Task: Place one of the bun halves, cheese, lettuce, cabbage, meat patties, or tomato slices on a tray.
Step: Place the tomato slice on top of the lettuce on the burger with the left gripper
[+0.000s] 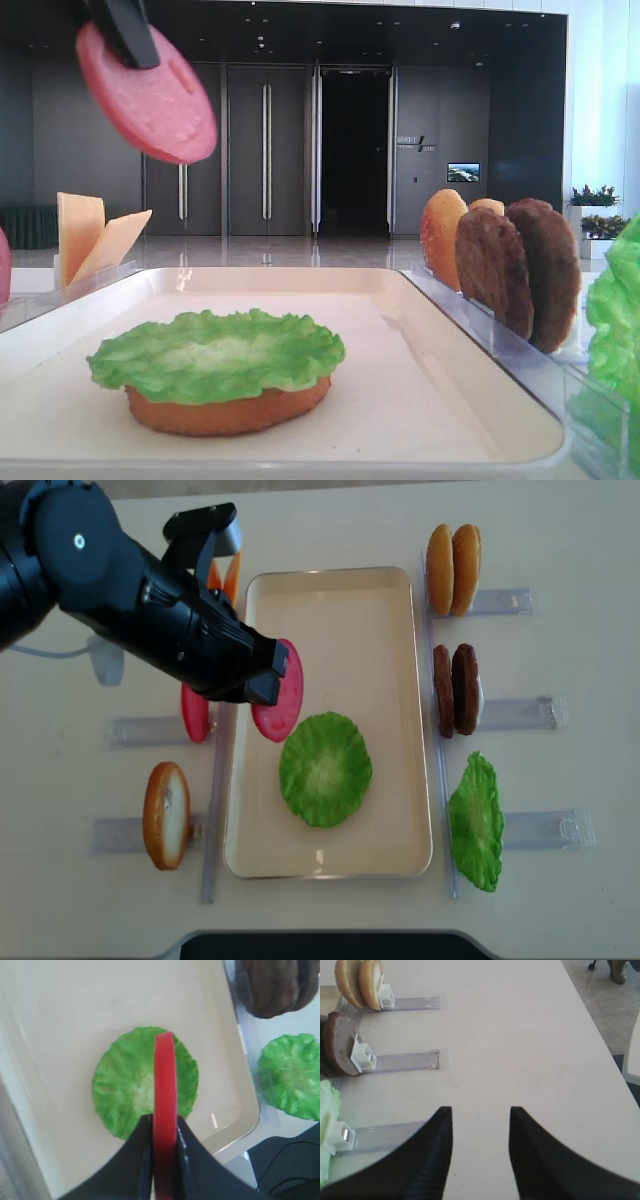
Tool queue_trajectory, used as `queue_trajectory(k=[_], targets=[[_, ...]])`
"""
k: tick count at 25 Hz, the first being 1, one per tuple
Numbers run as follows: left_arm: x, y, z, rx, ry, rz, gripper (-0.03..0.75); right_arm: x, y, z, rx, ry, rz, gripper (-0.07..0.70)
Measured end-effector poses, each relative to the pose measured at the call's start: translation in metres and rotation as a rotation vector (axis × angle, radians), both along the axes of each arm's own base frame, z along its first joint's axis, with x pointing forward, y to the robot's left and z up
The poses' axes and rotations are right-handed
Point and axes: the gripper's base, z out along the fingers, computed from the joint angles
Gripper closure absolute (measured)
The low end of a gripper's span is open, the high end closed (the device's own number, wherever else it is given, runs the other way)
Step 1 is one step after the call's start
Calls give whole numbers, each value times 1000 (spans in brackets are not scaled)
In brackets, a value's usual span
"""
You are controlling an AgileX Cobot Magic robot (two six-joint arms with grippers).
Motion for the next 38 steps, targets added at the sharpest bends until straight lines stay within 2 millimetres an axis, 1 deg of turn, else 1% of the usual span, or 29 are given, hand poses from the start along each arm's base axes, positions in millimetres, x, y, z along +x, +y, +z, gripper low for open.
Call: queue_trajectory(k=[1,4,7,10,11,15,17,20,24,32,38], targets=[[0,-1,-2,-23,-12,-22,667,0,0,0,0,0,0,338],[-2,2,-13,-152,25,-32,667,0,0,0,0,0,0,338],[1,18,-26,-320,64,11,667,0,0,0,0,0,0,338],[3,33,-39,-434,83,33,667,0,0,0,1,0,1,338],[3,34,-43,-451,98,38,667,0,0,0,1,0,1,338],[1,31,-58,-487,156,-22,667,0,0,0,1,0,2,338],[4,28,-64,-525,181,-34,667,0,0,0,1,0,2,338],[9,26,-74,-537,197,-31,667,0,0,0,1,0,2,338],[10,26,-86,-509,233,-46,667,0,0,0,1,0,2,338],[7,27,-95,-456,265,-100,667,0,0,0,-2,0,-1,338],[9,27,-111,-440,311,-104,667,0,0,0,0,0,11,338]])
